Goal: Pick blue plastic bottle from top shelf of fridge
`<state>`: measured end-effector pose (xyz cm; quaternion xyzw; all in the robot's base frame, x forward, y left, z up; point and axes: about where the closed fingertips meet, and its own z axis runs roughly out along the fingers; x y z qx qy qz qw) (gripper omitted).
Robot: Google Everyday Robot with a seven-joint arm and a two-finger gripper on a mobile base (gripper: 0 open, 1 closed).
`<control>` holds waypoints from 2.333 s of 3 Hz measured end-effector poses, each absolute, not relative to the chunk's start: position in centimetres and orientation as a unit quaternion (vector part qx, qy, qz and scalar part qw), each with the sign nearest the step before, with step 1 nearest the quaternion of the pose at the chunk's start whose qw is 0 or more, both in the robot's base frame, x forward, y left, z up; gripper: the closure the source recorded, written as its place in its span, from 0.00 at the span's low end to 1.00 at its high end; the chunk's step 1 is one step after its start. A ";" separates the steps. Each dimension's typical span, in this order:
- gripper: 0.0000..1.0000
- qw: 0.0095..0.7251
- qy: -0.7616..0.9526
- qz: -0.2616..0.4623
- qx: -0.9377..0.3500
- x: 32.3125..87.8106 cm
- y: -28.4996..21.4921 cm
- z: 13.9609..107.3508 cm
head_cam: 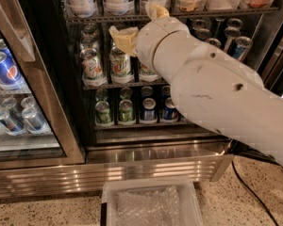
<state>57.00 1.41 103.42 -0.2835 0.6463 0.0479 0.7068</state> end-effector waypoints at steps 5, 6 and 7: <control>0.39 0.727 0.642 0.001 -0.243 61.0 7.8 106.4; 0.40 0.728 0.645 -0.013 -0.232 61.5 7.7 106.8; 0.40 0.732 0.643 -0.018 -0.225 61.9 7.8 107.4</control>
Offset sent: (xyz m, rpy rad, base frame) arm 0.0510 0.0933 0.0245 0.0086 -0.0124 -0.0651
